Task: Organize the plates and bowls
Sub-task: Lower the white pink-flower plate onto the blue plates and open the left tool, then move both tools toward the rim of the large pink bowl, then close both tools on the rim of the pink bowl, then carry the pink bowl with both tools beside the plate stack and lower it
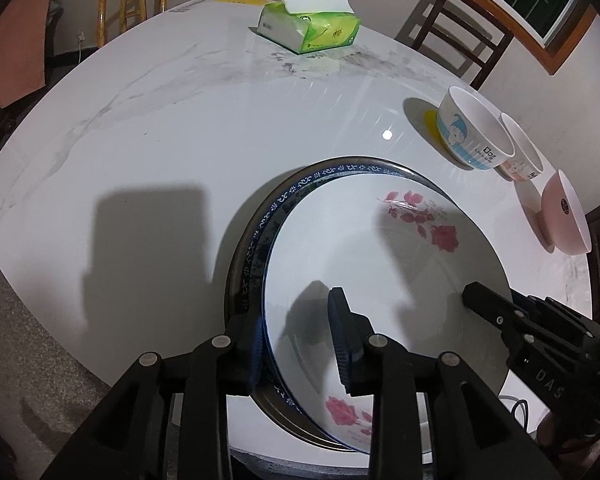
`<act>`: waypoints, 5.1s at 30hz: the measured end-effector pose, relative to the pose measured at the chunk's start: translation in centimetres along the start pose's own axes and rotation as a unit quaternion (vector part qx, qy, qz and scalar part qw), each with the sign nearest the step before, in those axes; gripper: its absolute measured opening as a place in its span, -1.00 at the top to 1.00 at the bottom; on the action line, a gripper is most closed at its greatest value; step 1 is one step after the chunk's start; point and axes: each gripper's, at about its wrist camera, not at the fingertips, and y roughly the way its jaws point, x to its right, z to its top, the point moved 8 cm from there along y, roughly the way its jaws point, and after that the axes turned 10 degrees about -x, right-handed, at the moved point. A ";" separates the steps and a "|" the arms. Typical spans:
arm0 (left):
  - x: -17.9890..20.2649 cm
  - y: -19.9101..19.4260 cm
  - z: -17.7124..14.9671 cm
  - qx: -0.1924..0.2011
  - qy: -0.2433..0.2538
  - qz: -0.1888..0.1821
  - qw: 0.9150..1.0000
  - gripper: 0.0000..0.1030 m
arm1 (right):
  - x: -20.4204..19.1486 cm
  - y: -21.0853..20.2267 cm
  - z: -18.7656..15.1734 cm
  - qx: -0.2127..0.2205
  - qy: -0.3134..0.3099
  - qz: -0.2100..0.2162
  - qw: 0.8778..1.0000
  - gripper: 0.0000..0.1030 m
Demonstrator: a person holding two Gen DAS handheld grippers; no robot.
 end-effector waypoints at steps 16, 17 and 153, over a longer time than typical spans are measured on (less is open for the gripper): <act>0.1 -0.1 0.0 0.002 -0.002 -0.005 1.000 0.30 | -0.8 0.1 0.1 -0.010 -0.029 -0.027 0.999 0.39; 0.1 -0.2 0.0 0.003 -0.003 -0.004 1.000 0.29 | -0.8 0.1 0.1 -0.010 -0.030 -0.026 0.999 0.39; 23.7 2.1 -3.8 -0.133 0.145 -0.085 0.977 0.62 | 19.0 -8.6 -9.1 -0.005 0.235 -0.015 0.972 0.65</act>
